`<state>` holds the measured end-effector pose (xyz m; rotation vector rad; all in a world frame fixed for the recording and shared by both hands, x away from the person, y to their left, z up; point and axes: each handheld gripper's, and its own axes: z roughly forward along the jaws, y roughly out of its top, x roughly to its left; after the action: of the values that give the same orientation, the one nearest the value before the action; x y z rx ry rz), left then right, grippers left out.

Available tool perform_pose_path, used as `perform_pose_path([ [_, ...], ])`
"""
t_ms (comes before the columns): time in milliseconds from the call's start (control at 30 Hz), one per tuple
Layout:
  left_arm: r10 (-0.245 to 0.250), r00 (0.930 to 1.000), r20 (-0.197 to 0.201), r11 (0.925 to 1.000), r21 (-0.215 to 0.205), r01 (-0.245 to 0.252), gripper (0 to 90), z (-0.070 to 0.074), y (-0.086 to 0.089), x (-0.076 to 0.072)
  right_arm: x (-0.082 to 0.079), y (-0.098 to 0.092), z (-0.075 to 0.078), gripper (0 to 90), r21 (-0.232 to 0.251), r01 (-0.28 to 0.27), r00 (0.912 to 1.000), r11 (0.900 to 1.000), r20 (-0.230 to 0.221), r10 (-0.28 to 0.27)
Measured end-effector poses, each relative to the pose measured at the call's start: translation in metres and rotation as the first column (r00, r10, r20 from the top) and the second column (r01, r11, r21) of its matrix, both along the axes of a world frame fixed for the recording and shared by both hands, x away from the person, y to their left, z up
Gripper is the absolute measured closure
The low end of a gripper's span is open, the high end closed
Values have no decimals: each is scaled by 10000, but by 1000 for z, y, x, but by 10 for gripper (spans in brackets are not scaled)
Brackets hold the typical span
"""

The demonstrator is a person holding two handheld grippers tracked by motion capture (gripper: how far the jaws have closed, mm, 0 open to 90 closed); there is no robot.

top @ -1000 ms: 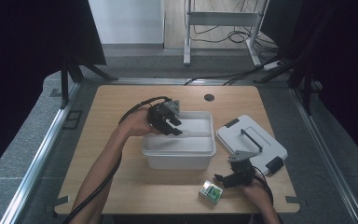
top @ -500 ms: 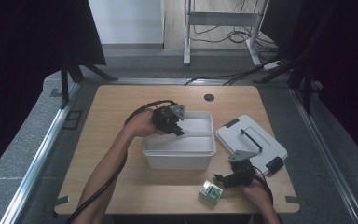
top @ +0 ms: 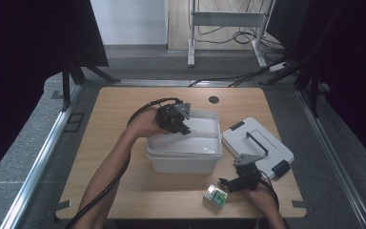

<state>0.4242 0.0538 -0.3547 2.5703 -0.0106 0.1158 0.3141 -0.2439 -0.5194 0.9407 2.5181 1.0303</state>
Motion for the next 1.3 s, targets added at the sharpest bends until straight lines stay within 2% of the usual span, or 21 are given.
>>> perform_pose_path([
  [133,193,9998,-8,9992,-364,-193,891,8,3,-2,0,0,0,18,-4,-1,10000,10000,8,1],
  [233,419,9989,195,9988,-272,-414,891,12,6,-4,0,0,0,19,-4,1,10000,10000,5,-1],
  [567,1015,9942,350,9947,-201,-1009,891,16,27,-6,0,0,0,19,-12,28,10000,10000,10,-28],
  [733,1481,9880,444,9888,-239,-1471,891,17,43,-7,0,0,0,19,-11,27,10000,10000,7,-27],
  [833,1826,9819,508,9831,-250,-1815,891,18,53,-8,0,0,0,20,-4,30,10000,10000,8,-30],
  [1067,2937,9537,653,9558,-360,-2919,891,20,76,-7,0,0,0,20,-9,43,10000,10000,6,-43],
  [1200,3589,9314,611,9332,-449,-3566,891,21,90,-7,0,0,0,20,-16,39,10000,10000,31,-39],
  [1300,4086,9112,519,9122,-553,-4059,891,21,102,-6,0,0,0,20,-10,43,10000,10000,11,-43],
])
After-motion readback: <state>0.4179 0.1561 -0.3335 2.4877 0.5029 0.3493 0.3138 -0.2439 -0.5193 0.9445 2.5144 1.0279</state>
